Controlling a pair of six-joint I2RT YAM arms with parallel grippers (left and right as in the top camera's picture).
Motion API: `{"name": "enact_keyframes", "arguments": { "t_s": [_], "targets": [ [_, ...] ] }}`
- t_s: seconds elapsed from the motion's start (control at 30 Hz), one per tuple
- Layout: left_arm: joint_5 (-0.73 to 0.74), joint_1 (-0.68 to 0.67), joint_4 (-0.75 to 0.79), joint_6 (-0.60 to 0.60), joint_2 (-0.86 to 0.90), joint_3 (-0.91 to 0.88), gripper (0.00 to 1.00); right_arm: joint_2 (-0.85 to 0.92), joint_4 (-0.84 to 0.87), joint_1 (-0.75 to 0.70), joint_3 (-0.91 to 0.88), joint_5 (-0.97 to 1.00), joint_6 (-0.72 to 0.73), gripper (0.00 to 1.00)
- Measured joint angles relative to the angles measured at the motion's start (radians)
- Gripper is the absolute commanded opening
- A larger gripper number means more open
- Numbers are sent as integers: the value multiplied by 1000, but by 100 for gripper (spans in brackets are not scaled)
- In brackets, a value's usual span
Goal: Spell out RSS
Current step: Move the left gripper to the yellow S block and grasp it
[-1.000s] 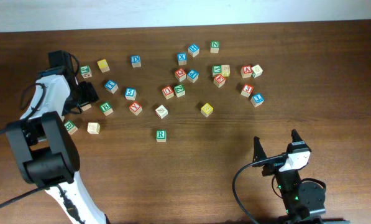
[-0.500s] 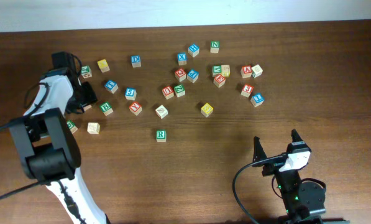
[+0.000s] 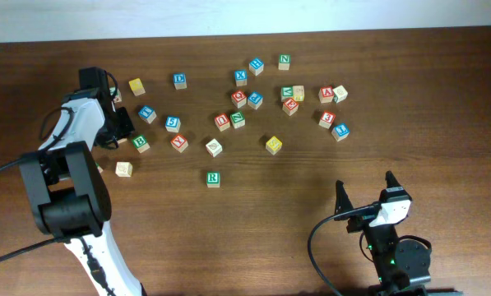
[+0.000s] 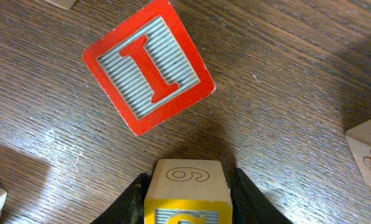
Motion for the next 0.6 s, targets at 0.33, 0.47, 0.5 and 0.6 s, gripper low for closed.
{"name": "enact_keyframes", "arguments": {
  "t_s": [0.33,0.47,0.5,0.6],
  "targets": [
    [0,0,-13,0,-1,1,17,0,0,0,0,0,0,98],
    [0,0,-40,0,-41,0,17,0,0,0,0,0,0,98],
    [0,0,-44,0,-79,0,17,0,0,0,0,0,0,98],
    [0,-3,-69,0,-245,0,16,0,0,0,0,0,0,98]
  ]
}}
